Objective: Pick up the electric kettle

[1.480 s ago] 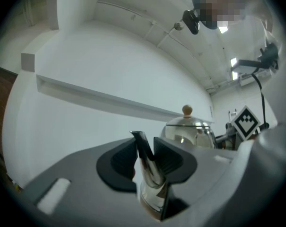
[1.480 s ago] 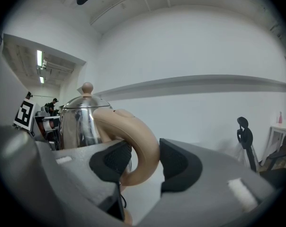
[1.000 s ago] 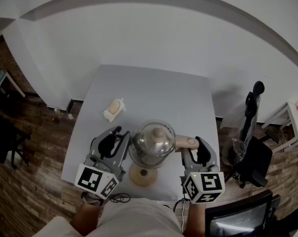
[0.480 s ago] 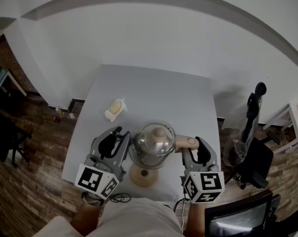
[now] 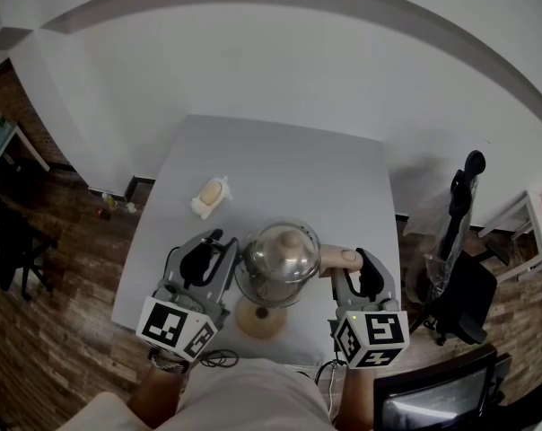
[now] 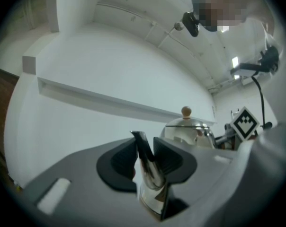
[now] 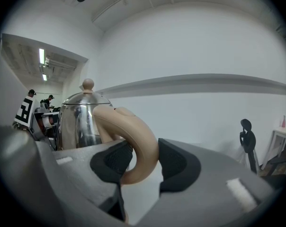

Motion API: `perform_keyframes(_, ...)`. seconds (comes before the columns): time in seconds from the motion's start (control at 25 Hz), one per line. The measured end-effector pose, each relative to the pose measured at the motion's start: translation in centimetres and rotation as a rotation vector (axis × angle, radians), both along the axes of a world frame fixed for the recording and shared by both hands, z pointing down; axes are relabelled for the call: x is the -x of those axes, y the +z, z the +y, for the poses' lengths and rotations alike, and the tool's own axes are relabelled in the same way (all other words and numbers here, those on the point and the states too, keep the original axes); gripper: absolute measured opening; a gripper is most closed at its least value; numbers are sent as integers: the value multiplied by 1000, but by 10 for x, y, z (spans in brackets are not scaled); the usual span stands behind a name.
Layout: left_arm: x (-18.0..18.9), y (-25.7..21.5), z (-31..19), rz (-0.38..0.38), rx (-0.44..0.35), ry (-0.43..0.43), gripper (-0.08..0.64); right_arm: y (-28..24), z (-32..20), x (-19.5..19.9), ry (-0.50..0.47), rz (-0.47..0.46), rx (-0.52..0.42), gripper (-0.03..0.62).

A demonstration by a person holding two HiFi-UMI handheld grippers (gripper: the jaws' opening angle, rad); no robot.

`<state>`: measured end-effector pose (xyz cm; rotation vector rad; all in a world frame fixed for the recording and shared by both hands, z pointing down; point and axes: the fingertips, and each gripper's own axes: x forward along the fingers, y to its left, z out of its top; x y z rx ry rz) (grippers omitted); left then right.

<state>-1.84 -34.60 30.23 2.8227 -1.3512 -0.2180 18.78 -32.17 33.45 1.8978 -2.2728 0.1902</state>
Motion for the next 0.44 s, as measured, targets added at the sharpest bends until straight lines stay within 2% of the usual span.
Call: perform_keyframes(0.44, -1, 4, 2, -6, 6, 5, 114, 4, -1, 0, -10, 4, 13, 170)
